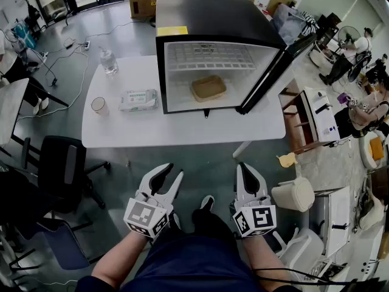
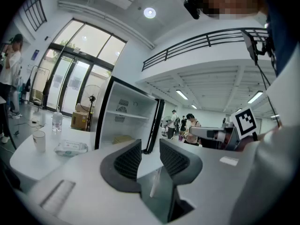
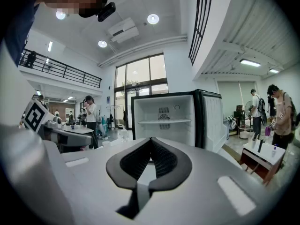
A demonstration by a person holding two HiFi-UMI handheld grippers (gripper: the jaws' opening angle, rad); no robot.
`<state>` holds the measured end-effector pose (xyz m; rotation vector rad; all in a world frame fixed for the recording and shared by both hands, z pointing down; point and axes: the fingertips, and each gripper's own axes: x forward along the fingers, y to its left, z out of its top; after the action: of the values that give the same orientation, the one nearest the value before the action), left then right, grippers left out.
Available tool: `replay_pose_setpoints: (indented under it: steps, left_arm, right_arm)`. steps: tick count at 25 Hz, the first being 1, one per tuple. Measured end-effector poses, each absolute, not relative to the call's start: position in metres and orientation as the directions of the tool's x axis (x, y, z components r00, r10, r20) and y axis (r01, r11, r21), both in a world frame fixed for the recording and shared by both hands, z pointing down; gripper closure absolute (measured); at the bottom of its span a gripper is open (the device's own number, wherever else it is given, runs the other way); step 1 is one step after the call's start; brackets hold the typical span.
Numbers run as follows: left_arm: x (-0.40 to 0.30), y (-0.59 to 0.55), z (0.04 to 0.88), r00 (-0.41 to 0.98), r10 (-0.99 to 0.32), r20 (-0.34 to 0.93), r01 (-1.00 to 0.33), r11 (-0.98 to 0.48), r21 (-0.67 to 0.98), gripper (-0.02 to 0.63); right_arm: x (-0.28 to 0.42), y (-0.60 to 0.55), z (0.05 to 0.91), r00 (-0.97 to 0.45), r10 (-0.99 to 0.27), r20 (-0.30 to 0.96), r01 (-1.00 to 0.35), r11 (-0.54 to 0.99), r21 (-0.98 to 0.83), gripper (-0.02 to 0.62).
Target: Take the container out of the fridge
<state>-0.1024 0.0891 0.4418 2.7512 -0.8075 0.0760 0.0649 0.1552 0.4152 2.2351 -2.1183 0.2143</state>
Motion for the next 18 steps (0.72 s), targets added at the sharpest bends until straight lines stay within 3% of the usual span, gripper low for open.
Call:
replay_pose_setpoints:
  steps: [8,18]
  left_arm:
    - [-0.092,0.112,0.412,0.826,-0.558,0.082,-0.559,-0.791,0.249,0.485]
    - [-0.039,0.132,0.412,0.793,-0.596,0.126,-0.608,-0.764,0.215,0.485]
  right_arm:
    - [0.066,0.187,0.395,-0.007,-0.992,0.129,-0.999,0.002,-0.042,0.589]
    - [0.114,0.196,0.403,-0.093,-0.991,0.100,-0.987,0.079,-0.143,0.589]
